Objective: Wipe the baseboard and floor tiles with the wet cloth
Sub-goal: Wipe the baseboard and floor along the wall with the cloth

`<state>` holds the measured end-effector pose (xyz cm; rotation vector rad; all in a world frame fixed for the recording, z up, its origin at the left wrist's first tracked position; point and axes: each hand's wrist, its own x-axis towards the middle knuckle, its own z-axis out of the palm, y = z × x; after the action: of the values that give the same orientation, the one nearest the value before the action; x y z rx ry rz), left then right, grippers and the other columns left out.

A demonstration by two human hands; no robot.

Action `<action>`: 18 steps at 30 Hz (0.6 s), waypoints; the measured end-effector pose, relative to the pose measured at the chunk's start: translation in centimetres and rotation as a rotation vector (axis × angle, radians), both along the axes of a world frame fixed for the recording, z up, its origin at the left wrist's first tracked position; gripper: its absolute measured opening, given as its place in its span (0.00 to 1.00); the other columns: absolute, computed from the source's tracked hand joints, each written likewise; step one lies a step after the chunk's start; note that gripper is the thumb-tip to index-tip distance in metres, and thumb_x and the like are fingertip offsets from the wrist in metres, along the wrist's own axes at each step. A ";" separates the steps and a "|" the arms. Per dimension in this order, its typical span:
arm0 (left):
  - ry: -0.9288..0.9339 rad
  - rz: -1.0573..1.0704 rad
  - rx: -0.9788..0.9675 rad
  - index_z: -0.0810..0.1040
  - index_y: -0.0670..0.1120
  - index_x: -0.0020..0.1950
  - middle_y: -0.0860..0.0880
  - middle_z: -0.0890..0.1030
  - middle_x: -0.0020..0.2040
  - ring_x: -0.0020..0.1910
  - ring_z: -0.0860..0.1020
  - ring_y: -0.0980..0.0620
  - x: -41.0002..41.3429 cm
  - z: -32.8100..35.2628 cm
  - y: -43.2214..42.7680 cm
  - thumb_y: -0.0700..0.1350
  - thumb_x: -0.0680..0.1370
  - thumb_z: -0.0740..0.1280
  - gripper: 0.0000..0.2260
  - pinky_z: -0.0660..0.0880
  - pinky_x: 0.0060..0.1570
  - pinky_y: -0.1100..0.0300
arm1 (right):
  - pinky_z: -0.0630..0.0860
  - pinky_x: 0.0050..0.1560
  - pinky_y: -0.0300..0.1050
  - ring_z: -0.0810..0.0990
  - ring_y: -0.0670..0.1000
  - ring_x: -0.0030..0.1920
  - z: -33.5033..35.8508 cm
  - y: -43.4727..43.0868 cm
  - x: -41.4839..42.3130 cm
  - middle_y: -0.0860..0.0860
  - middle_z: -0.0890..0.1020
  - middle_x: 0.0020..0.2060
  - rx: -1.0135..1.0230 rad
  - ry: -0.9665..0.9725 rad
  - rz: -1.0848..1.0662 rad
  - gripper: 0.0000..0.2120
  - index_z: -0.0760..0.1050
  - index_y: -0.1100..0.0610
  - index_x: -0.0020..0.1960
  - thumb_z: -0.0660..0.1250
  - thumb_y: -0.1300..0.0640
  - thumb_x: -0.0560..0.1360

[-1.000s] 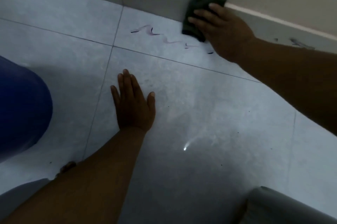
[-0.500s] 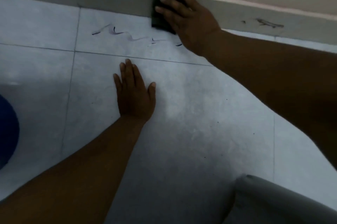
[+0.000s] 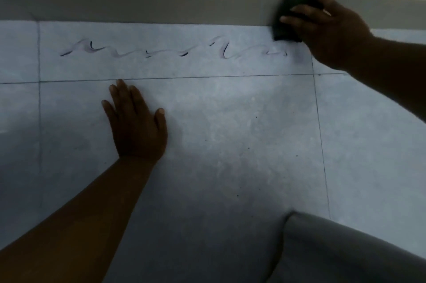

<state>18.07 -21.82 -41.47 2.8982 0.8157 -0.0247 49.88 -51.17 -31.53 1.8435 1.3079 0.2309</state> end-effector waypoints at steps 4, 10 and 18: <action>-0.059 -0.115 -0.020 0.54 0.33 0.78 0.33 0.53 0.79 0.80 0.50 0.35 1.8 -0.1 -2.5 0.55 0.83 0.52 0.32 0.47 0.78 0.39 | 0.48 0.78 0.56 0.54 0.55 0.78 -1.8 7.0 -2.2 0.49 0.60 0.78 0.135 -0.009 0.153 0.33 0.55 0.53 0.77 0.64 0.58 0.76; -0.053 -0.088 -0.013 0.54 0.33 0.79 0.33 0.53 0.79 0.79 0.51 0.35 1.7 -0.7 -3.0 0.56 0.82 0.52 0.33 0.47 0.78 0.39 | 0.49 0.76 0.56 0.58 0.54 0.78 -3.9 7.5 -2.6 0.48 0.61 0.78 0.247 0.014 0.043 0.29 0.57 0.53 0.77 0.61 0.59 0.79; -0.057 -0.071 -0.039 0.52 0.34 0.79 0.34 0.51 0.80 0.80 0.50 0.36 1.8 -0.6 -3.1 0.58 0.82 0.51 0.35 0.46 0.78 0.39 | 0.43 0.78 0.59 0.49 0.60 0.79 -5.2 -3.7 -1.6 0.53 0.52 0.80 0.353 0.180 -0.476 0.29 0.51 0.56 0.79 0.57 0.59 0.81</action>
<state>19.91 -24.96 -42.08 2.8761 0.6946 0.0340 48.32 -54.87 -36.75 2.4645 0.9435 0.0403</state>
